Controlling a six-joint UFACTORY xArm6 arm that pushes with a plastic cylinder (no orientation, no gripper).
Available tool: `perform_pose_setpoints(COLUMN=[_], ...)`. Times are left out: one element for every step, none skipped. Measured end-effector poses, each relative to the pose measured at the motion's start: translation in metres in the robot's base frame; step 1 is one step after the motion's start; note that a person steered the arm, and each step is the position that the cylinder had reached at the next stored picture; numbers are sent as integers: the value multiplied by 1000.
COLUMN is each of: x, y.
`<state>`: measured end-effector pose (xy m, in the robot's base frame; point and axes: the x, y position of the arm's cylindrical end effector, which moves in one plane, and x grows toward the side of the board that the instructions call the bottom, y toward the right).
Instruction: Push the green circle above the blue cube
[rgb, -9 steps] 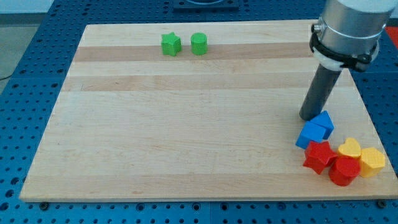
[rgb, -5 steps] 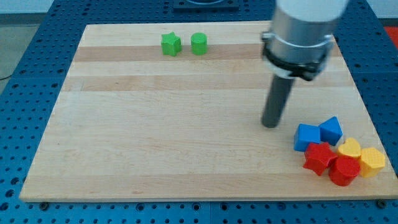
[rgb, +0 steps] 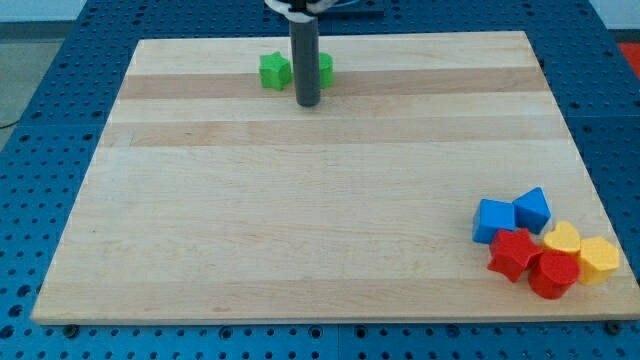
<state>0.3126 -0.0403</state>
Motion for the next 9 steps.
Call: perform_pose_setpoints(x=[-22, -41, -72, -86, -82, -68, -46, -27, -4], y=[0, 3, 0, -8, 25, 76, 96, 86, 88])
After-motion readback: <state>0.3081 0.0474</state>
